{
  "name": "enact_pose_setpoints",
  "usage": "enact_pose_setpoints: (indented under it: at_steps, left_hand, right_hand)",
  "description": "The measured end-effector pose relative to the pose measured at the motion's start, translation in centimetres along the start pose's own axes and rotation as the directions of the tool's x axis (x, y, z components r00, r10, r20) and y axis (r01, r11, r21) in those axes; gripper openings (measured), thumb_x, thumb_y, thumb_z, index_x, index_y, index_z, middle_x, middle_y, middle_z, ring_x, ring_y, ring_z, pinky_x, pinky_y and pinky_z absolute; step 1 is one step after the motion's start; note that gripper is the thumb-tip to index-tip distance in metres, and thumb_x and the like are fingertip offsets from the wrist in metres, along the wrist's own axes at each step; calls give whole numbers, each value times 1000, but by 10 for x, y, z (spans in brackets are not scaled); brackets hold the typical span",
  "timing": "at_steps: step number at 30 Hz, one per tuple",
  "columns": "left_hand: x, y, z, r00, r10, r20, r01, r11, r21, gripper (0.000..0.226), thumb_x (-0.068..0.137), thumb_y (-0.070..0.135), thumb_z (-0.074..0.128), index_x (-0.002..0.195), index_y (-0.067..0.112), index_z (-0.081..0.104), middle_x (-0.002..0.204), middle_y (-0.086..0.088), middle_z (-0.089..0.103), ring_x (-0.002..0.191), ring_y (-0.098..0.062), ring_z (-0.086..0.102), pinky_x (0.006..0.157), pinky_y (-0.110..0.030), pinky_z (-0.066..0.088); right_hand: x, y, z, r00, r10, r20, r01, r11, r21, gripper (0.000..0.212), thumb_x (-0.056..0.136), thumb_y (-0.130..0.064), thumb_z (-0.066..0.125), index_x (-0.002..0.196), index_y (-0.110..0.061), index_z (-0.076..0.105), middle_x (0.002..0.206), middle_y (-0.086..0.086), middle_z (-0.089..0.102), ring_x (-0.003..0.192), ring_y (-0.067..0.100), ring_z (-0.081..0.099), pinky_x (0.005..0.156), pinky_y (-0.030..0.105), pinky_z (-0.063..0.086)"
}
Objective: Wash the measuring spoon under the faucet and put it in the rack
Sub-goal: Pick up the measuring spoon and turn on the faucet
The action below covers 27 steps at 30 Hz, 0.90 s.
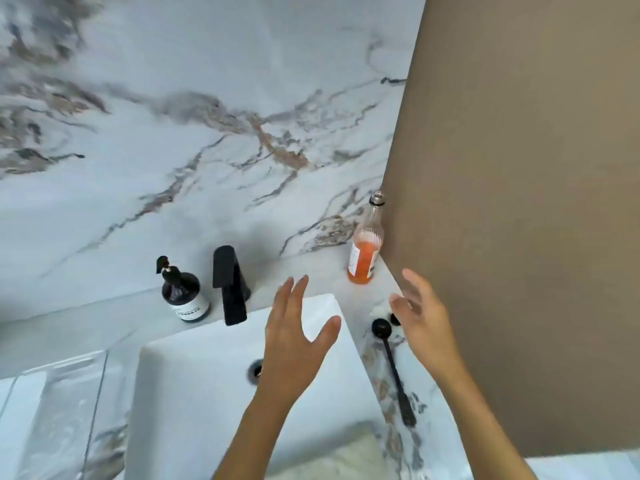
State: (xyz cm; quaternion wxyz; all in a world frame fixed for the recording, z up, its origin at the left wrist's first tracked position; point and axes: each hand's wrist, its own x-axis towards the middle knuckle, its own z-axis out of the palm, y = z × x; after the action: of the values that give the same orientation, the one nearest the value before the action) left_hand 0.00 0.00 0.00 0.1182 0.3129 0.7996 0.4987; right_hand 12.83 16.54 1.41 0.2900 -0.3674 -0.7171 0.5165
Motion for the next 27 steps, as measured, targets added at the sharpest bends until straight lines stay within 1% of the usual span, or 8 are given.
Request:
enact_pose_setpoints:
  at_steps: [6, 10, 13, 16, 18, 22, 24, 27]
  left_hand:
    - [-3, -31, 87, 897, -341, 282, 384, 916, -115, 70, 91, 41, 67, 151, 33, 32, 155, 15, 37, 144, -6, 32, 112, -22, 25]
    - [5, -43, 133, 803, -485, 346, 558, 815, -152, 50, 90, 34, 70, 134, 32, 47, 130, 7, 56, 121, -15, 54, 94, -24, 43]
    - [10, -46, 160, 758, -526, 386, 605, 788, -114, 45, 90, 32, 68, 132, 24, 51, 119, 4, 63, 112, -17, 60, 98, -33, 49]
    - [14, -46, 178, 735, -571, 367, 626, 779, -43, 28, 90, 26, 64, 118, 23, 57, 99, 12, 65, 100, -17, 63, 84, -29, 49]
    - [16, -44, 187, 759, -588, 281, 610, 792, 8, 7, 89, 20, 62, 95, 23, 60, 81, 10, 62, 84, -18, 59, 70, -24, 44]
    - [18, -45, 197, 775, -606, 181, 602, 794, 86, 27, 87, 9, 63, 64, 22, 58, 67, -12, 65, 68, -28, 57, 64, -39, 51]
    - [20, -47, 201, 777, -603, 182, 595, 797, 106, 23, 84, 6, 65, 61, 12, 63, 72, -21, 71, 72, -37, 64, 70, -44, 55]
    - [20, -48, 206, 765, -617, 186, 609, 787, 102, 17, 80, 9, 72, 64, 12, 68, 66, -11, 69, 71, -31, 64, 71, -40, 55]
  right_hand:
    - [-6, 90, -13, 953, 302, 15, -300, 952, -65, 32, 96, -10, 60, 127, -18, 57, 129, 0, 62, 103, 13, 63, 86, 20, 45]
    - [-4, 130, -12, 907, 420, 39, -416, 906, -82, 28, 95, -9, 58, 123, -16, 59, 119, -2, 65, 107, 13, 63, 86, 23, 47]
    - [-5, 150, -10, 874, 482, 70, -474, 875, -101, 29, 94, -6, 55, 121, -15, 59, 116, 1, 65, 112, 19, 61, 90, 34, 51]
    - [-5, 161, -5, 867, 494, 71, -482, 866, -137, 27, 93, -2, 54, 116, -14, 58, 104, 3, 69, 104, 23, 64, 89, 35, 53]
    - [-6, 167, -2, 870, 491, 51, -477, 863, -167, 25, 92, -2, 56, 114, -12, 60, 93, 0, 68, 97, 23, 66, 82, 30, 53]
    - [-7, 176, 1, 891, 452, 28, -433, 868, -242, 19, 91, -1, 59, 107, -10, 64, 87, 2, 68, 86, 20, 65, 68, 16, 46]
    - [-7, 178, 2, 906, 422, 30, -401, 879, -260, 17, 90, 0, 60, 103, -11, 66, 81, -3, 67, 78, 14, 64, 61, 4, 42]
    - [-6, 179, 4, 912, 407, 54, -379, 884, -275, 14, 90, -2, 63, 100, -11, 68, 78, -6, 66, 74, 8, 62, 61, 3, 42]
